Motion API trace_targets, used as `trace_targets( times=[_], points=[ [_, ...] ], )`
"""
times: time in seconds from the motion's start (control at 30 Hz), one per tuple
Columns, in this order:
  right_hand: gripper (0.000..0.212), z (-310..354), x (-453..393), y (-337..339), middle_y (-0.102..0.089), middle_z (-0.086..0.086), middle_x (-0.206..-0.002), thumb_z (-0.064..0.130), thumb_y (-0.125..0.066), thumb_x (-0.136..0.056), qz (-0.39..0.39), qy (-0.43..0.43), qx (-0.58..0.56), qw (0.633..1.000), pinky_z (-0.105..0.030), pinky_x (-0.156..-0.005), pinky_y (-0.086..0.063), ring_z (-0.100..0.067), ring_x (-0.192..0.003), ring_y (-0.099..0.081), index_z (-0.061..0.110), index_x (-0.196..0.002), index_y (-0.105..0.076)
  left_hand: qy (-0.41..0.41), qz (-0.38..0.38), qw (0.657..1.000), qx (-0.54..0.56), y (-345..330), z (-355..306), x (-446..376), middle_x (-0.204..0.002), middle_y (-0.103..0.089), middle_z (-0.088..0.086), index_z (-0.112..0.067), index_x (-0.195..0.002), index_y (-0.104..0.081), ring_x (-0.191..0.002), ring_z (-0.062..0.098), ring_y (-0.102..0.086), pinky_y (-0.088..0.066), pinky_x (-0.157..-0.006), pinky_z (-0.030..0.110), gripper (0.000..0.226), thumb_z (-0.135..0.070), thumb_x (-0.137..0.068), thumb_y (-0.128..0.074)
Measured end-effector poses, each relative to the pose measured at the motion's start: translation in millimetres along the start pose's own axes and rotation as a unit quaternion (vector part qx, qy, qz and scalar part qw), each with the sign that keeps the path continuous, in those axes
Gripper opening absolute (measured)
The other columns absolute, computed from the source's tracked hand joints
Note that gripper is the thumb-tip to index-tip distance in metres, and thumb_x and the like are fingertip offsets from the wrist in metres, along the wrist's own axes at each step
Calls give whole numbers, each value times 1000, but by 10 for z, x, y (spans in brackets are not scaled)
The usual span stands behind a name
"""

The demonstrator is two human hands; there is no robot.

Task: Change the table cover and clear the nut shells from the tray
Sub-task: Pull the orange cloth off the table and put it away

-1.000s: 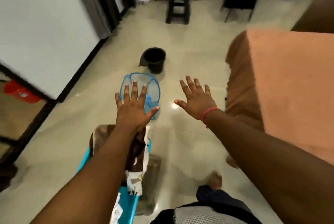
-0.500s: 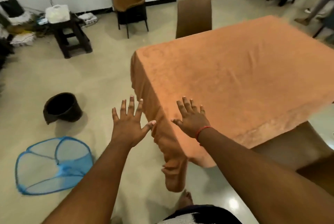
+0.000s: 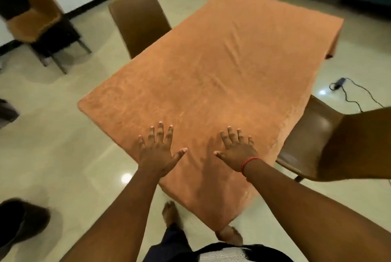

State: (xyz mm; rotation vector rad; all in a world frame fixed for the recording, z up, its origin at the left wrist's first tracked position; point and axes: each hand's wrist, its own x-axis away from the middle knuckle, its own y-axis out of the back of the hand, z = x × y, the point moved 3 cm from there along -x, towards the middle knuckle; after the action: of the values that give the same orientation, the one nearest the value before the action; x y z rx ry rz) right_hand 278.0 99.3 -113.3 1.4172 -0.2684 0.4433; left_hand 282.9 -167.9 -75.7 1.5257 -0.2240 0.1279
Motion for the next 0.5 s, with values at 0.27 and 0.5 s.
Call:
trace_targets(
  times=[0.27,0.5],
  points=[
    [78,-107,62,-259,12,-19,-163,52,-46,-96,33,-298,-173,938,-63,-116,-15,-48,-148,0,30,-156,-1,-36,150,987,35,-228,278,-1091,-164,7,18,-16,-157,-2,-150,41,4,-8,-120,56,86,-60,-95,-41],
    [74,76,50,-450,16,-22,-161,41,-43,-98,5,-380,-220,899,-56,-120,-10,-50,-147,7,32,-155,3,86,215,964,130,-329,578,-1316,-163,22,9,-33,-156,0,-147,45,15,-3,-114,67,92,-63,-86,-53]
  ],
)
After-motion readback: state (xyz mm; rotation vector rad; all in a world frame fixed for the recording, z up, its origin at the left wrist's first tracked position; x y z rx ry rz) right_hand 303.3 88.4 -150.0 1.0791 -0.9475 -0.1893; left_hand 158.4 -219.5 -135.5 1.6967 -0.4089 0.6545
